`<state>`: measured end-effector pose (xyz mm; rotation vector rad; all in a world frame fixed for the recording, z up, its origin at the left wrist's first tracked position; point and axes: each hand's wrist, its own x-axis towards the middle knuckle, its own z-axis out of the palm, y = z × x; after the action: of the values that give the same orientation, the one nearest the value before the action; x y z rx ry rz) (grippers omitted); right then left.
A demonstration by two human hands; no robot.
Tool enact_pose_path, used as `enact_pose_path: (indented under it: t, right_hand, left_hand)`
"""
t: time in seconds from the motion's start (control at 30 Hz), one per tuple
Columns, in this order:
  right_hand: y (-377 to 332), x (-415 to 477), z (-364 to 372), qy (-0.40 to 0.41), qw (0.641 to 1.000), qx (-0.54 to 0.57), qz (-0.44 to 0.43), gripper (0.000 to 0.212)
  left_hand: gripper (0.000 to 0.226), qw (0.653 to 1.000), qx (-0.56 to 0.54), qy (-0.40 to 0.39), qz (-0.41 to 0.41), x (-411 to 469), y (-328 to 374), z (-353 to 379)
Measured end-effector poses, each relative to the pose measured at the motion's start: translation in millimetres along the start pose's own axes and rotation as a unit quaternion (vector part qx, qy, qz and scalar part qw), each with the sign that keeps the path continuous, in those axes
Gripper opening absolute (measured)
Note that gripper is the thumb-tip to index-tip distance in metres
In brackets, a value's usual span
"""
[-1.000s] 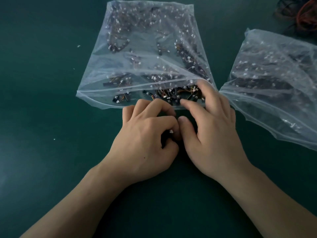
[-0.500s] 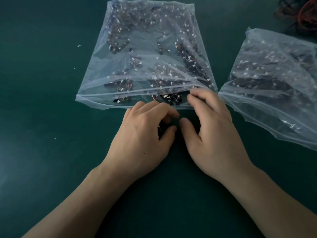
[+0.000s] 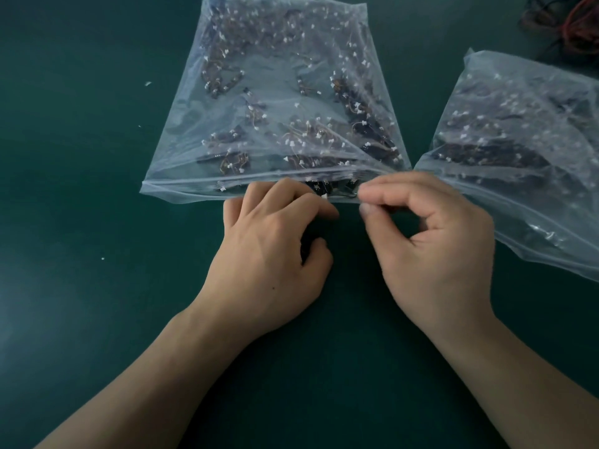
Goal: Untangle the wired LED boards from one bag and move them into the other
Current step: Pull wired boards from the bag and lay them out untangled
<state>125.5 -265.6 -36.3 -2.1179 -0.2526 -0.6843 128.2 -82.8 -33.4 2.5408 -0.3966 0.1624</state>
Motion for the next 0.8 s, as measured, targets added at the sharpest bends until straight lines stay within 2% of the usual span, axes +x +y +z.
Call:
enact_pose_path:
  t: [0.1,0.23,0.4,0.5,0.57,0.7,0.8]
  right_hand:
    - [3.3,1.5,-2.6,0.001,0.998,0.055,0.005,0.015]
    - [6.4,4.5,-9.7,-0.094,0.988,0.112,0.042,0.027]
    - [5.0,5.4,-10.6,-0.232,0.973,0.003,-0.007,0.023]
    - [3.7,4.3,-10.6,-0.244,0.965,-0.089,-0.032,0.022]
    - [5.2,6.7,-13.4,-0.253,0.959,-0.123,-0.02,0.021]
    - [9.8,12.5,-19.9,-0.298,0.949,-0.101,0.006,0.014]
    - [13.1,12.4,-22.9,-0.314,0.947,-0.058,0.014,0.025]
  left_hand:
    - [0.032,1.0,-0.022,-0.006,-0.008,0.6,-0.2,-2.4]
    - [0.035,0.999,-0.053,-0.008,-0.006,2.1,-1.9,-4.4]
    - [0.034,0.994,-0.105,0.0,0.011,8.3,-9.1,-11.1]
    - [0.028,0.994,-0.11,0.001,0.0,9.4,-18.0,-20.1]
    - [0.026,0.994,-0.105,-0.003,-0.014,9.1,-21.2,-23.5]
    - [0.033,0.996,-0.051,-0.06,0.028,5.9,-15.2,-25.6]
    - [0.03,0.996,-0.021,-0.074,0.035,4.7,-13.9,-24.4]
